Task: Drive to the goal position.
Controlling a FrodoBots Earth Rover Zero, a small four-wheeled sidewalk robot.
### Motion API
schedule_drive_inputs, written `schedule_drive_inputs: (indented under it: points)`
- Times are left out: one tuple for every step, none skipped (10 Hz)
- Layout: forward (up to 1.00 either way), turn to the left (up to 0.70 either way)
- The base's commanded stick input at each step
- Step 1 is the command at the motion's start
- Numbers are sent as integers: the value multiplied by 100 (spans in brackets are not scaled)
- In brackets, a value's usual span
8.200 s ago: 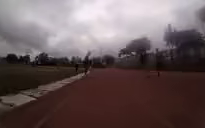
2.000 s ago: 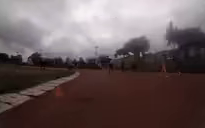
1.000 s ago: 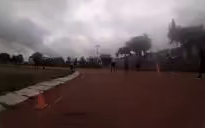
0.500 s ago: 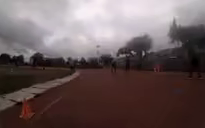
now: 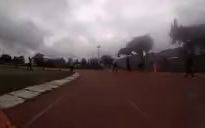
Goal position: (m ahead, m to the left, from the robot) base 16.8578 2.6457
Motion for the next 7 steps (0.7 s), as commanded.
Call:
schedule_drive_inputs:
  points:
    - [70, 0]
    - [70, 0]
    - [70, 0]
    - [70, 0]
    - [70, 0]
    - [70, 11]
    - [70, 12]
